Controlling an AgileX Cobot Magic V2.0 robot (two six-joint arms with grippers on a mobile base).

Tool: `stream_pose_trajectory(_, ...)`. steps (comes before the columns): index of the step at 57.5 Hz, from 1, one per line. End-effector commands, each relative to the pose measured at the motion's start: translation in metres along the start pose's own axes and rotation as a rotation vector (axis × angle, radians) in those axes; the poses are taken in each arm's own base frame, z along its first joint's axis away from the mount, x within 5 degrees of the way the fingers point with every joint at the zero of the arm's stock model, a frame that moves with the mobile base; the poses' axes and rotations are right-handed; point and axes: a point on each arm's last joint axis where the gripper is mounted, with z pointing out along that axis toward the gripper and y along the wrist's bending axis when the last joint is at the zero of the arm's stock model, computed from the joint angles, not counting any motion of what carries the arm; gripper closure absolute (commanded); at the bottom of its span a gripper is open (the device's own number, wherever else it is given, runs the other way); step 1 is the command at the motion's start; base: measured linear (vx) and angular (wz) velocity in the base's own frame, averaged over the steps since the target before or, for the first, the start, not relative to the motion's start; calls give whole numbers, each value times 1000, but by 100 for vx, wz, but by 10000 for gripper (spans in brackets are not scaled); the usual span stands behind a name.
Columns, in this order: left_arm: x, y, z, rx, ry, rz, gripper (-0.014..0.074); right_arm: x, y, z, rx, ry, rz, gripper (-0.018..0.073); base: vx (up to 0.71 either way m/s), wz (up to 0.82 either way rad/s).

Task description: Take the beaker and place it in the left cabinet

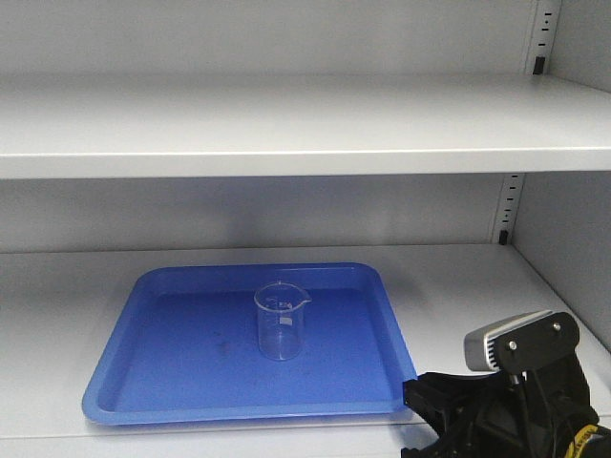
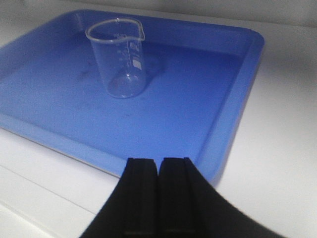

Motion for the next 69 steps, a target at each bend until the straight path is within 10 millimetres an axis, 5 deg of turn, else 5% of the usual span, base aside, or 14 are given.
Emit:
stream_pose_trajectory(1, -3, 0, -1, -4, -88, -12, 595, -18, 7, -7, -70, -108, 41, 568, 0, 0)
stream_pose_trajectory(18, -3, 0, -1, -4, -88, -12, 595, -31, -3, -16, 32, -223, 107, 568, 0, 0)
stream_pose_trajectory(33, -3, 0, -1, -4, -88, -12, 595, -40, -13, -63, 161, -285, -24, 568, 0, 0)
stream_pose_trajectory(49, -3, 0, -1, -4, -88, -12, 595, 16, -26, -108, 267, -371, 83, 568, 0, 0)
stream_pose_trajectory(69, -3, 0, -1, -4, -88, -12, 595, 104, -16, -144, 304, -430, 81, 568, 0, 0)
